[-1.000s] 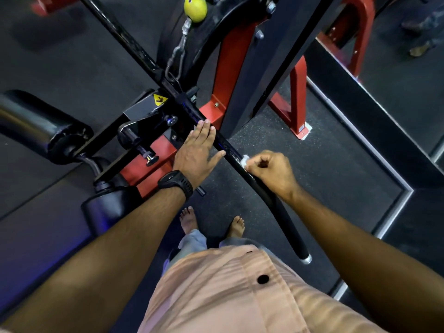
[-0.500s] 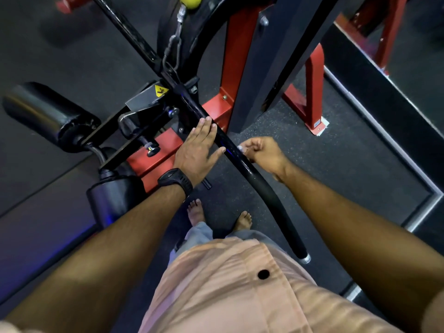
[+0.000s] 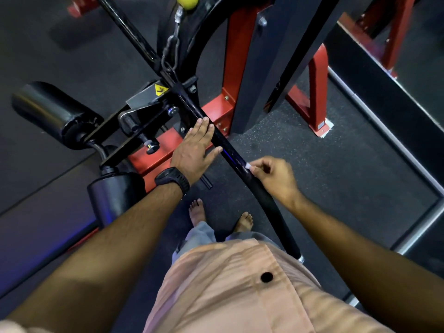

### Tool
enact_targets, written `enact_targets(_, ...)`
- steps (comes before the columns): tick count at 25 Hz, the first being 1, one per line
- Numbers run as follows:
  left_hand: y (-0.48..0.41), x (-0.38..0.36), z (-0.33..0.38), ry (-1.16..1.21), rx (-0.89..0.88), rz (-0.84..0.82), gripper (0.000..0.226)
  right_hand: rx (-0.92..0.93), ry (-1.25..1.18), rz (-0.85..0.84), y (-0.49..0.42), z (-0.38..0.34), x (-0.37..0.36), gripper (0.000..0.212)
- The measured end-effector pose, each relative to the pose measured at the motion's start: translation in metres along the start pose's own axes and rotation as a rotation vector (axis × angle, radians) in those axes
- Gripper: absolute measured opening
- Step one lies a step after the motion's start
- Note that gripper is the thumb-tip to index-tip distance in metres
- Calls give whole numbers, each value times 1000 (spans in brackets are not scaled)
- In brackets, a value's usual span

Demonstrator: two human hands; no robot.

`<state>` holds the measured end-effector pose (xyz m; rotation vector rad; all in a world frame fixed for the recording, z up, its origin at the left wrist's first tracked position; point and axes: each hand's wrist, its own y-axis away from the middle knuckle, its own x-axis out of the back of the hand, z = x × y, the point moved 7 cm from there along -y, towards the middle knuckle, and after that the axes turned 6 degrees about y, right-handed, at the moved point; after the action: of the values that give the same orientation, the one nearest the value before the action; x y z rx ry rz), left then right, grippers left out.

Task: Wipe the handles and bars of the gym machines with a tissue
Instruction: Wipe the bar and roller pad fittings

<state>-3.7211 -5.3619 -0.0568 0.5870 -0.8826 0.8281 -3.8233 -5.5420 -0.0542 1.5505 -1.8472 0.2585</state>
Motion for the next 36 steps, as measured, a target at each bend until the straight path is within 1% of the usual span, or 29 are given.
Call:
enact_targets(3,-1,-2,4,10,0,4,67,428,222,91,10,-34,-6,9)
enact_targets(5,0,-3,6,5,-15,-7,67,573,426,131,28,-33,-12,11)
enact_targets(7,0,-4,7,2,-15,-9,67,643,615,125,36,-29,-17,17)
enact_targets(9,0,-5,9,-5,-14,-13,66,808,830,59,33,-45,-32,21)
enact_targets(10,0,-5,9,-12,-12,-13,66,912,968,21,32,-55,-41,19)
enact_targets(11,0,-5,9,-21,-13,-17,66,978,1115,-13,31,-59,-48,17)
enact_targets(12,0,-4,8,-28,-20,-28,66,977,1230,-82,30,-58,-53,21)
enact_targets(15,-1,-4,6,-42,-41,-33,65,872,1323,-286,39,-46,-67,40)
enact_targets(16,-1,-4,6,-47,-49,-35,64,837,1344,-317,41,-44,-72,43)
enact_targets(19,0,-3,4,-51,-62,-44,63,790,1385,-292,41,-49,-73,42)
enact_targets(20,0,-2,3,-53,-71,-47,63,801,1392,-263,42,-50,-70,38)
enact_targets(21,-1,-2,3,-53,-84,-47,63,831,1392,-224,43,-50,-67,30)
enact_targets(23,-2,-2,3,-46,-95,-57,62,831,1381,-157,51,-45,-63,16)
enact_targets(24,-2,-2,2,-46,-94,-63,62,811,1352,-148,54,-43,-61,15)
enact_targets(26,-1,-1,1,-59,-100,-69,62,782,1287,-73,57,-44,-54,16)
enact_targets(27,-2,0,1,-64,-105,-62,62,755,1217,-20,52,-45,-47,13)
enact_targets(29,-6,0,5,-58,-107,-65,63,654,940,67,38,-41,-26,9)
enact_targets(31,-7,-1,9,-60,-70,-64,64,529,648,118,37,-30,-10,12)
enact_targets(32,-6,-2,11,-58,-53,-64,65,479,549,165,43,-23,-6,13)
enact_targets(34,-1,-7,16,-52,-30,-59,67,431,442,226,48,-16,-1,13)
enact_targets(36,5,-19,22,-43,-18,-65,69,373,372,204,33,-14,6,13)
